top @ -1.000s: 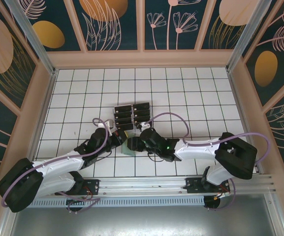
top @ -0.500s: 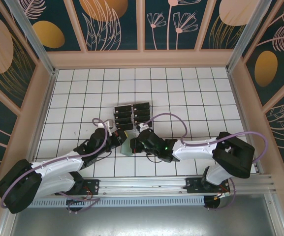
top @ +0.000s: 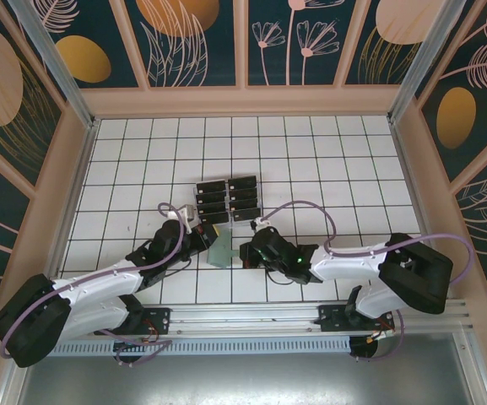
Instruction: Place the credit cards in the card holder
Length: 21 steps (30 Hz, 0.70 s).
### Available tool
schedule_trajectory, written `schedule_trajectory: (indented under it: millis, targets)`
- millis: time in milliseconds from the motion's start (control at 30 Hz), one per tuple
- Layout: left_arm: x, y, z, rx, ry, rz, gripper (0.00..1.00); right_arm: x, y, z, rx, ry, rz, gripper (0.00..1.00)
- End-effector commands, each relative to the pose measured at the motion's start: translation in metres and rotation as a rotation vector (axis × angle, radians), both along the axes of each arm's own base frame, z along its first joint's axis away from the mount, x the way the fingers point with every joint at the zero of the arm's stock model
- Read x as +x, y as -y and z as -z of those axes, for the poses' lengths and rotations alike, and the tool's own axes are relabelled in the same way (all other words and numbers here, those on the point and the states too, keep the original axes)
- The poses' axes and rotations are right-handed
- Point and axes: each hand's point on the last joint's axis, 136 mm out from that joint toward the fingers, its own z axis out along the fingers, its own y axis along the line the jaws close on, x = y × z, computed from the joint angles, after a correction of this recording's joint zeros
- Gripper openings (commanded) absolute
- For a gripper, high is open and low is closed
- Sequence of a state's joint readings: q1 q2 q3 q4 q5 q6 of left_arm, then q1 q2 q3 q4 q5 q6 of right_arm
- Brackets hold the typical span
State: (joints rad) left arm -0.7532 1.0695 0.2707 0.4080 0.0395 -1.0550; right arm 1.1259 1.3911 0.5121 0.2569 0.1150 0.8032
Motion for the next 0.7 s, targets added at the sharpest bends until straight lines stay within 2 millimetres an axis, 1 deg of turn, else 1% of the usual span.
schedule_trajectory:
  millis: [0, 133, 333, 400, 533, 633, 667]
  targets:
    - [0.003, -0.001, 0.000, -0.004, 0.023, -0.010, 0.00, 0.002, 0.012, -0.003, -0.005, 0.007, 0.037, 0.00]
    - [0.001, -0.001, 0.009, 0.010, 0.007, -0.003, 0.00, 0.004, 0.019, -0.005, 0.005, 0.014, 0.050, 0.00]
    - [-0.005, -0.005, 0.028, 0.038, -0.026, 0.006, 0.01, 0.004, 0.025, -0.011, 0.023, 0.028, 0.040, 0.00]
    - [-0.008, -0.006, 0.035, 0.045, -0.039, 0.008, 0.07, 0.002, 0.028, -0.010, 0.022, 0.026, 0.036, 0.00]
    - [-0.012, -0.008, 0.047, 0.064, -0.058, 0.017, 0.16, -0.001, 0.031, -0.008, 0.034, 0.027, 0.025, 0.00]
    - [-0.012, -0.009, 0.053, 0.089, -0.063, 0.023, 0.30, -0.005, 0.035, -0.005, 0.039, 0.023, 0.022, 0.00]
    - [-0.011, -0.009, 0.054, 0.101, -0.061, 0.025, 0.38, -0.005, 0.035, -0.005, 0.045, 0.023, 0.021, 0.00]
